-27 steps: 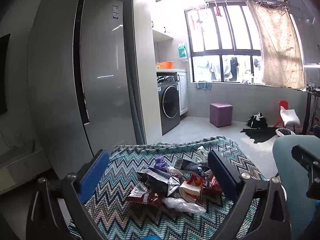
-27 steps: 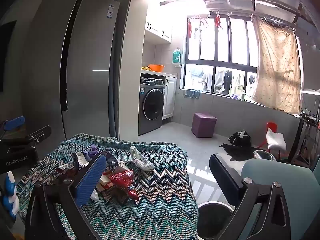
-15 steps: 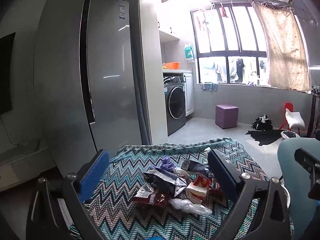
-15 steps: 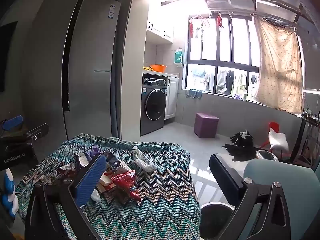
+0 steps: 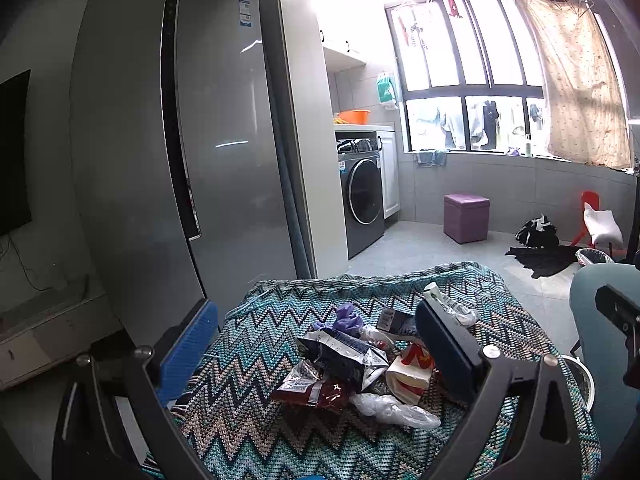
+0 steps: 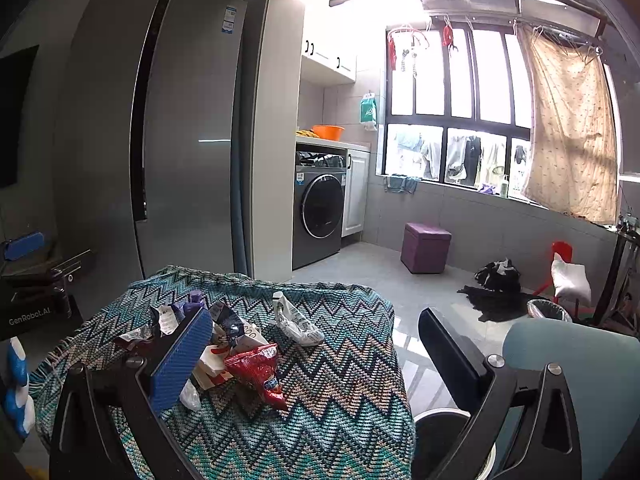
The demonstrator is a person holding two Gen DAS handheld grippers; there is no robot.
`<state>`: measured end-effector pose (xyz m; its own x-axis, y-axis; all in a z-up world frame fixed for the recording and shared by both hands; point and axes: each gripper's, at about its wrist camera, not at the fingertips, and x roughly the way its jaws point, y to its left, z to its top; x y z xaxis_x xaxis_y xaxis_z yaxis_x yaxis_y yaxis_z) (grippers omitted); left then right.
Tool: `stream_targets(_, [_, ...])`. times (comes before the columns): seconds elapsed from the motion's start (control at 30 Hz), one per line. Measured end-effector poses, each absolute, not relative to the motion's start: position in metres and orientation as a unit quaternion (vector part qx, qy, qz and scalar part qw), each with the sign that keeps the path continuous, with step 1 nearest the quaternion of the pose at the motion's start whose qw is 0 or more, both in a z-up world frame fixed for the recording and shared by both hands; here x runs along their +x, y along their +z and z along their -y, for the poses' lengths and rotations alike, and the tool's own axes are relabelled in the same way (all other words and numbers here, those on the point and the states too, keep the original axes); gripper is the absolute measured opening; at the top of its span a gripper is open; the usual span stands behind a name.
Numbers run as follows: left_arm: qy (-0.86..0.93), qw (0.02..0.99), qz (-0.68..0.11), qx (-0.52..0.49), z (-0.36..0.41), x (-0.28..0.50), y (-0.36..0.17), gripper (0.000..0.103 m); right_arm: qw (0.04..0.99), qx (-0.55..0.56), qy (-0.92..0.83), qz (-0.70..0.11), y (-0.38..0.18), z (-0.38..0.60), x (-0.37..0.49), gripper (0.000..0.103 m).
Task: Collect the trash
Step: 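Move both tools toward the trash pile on the zigzag blanket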
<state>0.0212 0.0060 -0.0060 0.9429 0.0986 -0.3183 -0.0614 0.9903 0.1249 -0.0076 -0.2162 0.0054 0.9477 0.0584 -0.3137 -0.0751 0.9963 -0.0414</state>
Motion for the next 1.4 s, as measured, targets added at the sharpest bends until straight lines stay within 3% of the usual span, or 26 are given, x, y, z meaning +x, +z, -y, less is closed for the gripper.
stream_targets(1.4, [-0.002,0.968,-0.238,0.078,0.002,0.059,-0.041,0.1,0.98,-0.022,0.035,-0.196,-0.015,0.217,0.017,0.103])
